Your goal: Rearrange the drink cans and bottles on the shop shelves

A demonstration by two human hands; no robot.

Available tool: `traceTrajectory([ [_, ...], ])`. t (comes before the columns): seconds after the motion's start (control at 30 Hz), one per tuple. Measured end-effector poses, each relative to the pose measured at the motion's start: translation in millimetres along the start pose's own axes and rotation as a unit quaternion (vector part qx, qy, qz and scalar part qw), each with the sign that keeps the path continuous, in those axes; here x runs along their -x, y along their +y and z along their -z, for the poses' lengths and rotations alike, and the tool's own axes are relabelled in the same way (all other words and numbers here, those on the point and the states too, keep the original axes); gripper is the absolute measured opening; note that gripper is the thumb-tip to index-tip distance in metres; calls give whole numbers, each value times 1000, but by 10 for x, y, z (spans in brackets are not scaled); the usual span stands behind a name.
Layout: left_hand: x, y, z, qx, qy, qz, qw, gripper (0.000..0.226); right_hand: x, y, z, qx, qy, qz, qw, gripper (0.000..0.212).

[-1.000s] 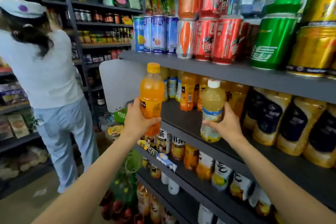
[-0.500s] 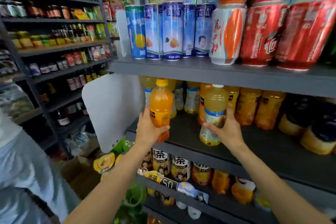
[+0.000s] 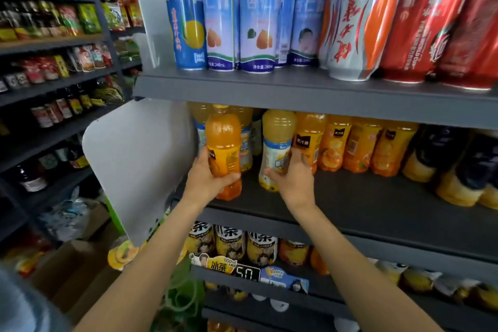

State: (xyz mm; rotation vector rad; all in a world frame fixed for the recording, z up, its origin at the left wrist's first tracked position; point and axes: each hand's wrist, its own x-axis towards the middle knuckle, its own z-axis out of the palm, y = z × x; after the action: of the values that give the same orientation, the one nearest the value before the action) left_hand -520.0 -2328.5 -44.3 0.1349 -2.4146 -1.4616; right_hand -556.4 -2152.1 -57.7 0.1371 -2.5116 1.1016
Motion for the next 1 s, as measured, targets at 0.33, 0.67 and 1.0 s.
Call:
traceTrajectory([
  [0.33,121,-191,33,-32,-72,-13,997,91,-144,-107,-341,16,33,-59,998,51],
  [0.67,121,129,-537,-34,-180,-77,980,83,324,358,440,-199,-108,5,974,58],
  [1.0,97,383,-1166,-86,-126,-177,972,52,296,708,739,-113,61,-89,988,71],
])
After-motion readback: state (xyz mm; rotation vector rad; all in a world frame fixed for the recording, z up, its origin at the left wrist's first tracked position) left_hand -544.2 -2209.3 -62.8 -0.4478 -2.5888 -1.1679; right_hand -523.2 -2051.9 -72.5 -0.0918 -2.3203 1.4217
